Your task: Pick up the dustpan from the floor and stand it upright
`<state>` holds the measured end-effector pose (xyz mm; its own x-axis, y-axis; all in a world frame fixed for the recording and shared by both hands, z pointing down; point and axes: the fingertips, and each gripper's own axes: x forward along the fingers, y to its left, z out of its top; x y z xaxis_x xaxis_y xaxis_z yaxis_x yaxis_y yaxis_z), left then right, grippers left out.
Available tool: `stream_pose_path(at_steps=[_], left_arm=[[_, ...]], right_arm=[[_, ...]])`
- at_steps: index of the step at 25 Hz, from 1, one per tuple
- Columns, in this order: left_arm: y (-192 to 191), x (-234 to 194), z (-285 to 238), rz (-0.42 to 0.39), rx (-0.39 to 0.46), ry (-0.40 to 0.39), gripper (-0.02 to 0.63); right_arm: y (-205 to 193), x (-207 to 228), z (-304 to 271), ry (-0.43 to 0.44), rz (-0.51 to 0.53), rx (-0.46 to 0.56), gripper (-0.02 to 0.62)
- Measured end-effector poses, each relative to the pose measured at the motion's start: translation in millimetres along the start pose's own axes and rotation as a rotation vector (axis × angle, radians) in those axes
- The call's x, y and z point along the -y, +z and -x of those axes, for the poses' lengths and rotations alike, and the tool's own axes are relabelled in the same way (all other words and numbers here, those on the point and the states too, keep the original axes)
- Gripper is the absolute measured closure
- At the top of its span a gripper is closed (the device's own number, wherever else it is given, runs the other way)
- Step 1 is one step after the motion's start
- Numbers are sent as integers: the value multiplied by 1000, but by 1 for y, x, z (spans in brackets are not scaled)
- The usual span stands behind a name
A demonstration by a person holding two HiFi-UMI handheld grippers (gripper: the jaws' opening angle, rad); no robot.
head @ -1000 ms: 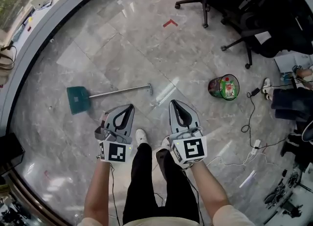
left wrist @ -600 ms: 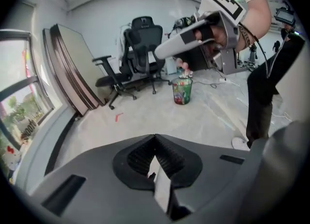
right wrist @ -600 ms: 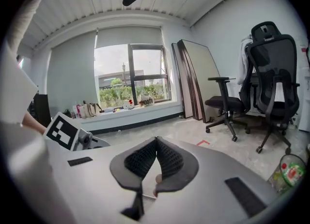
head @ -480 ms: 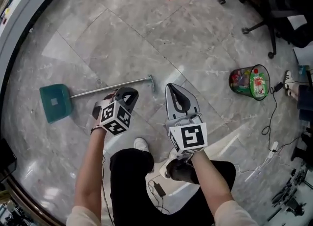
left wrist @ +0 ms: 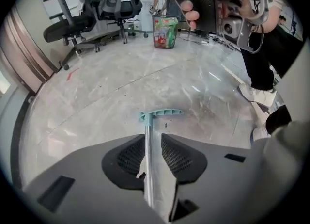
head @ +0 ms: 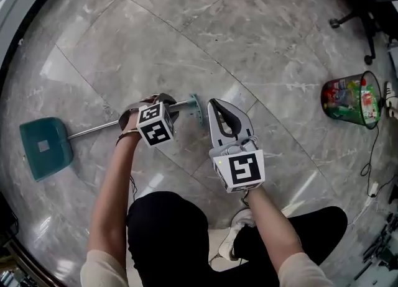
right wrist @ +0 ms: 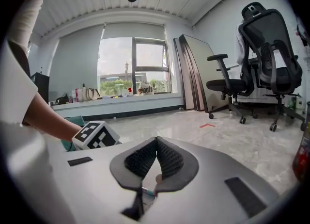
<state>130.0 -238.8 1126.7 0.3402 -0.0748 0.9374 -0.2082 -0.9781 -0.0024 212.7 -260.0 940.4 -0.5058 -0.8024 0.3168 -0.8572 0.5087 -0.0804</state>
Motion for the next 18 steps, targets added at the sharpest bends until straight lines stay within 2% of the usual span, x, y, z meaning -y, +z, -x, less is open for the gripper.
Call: stream_pose_path(at_steps=[4, 7, 14, 18], left_arm=[[-1, -4, -41, -43, -68, -41, 514], [-1, -8, -58, -75, -108, -45, 514], [-5, -9, -75, -61, -146, -98, 514], [-8, -11, -82, -39, -152, -109, 514]], right_arm=[[-22, 4, -3, -20, -19, -1, 577], [-19, 3, -3, -22, -2, 54, 577], [-27, 3, 5, -11, 53, 44, 577], [-31, 6, 5, -21, 46, 52, 577]])
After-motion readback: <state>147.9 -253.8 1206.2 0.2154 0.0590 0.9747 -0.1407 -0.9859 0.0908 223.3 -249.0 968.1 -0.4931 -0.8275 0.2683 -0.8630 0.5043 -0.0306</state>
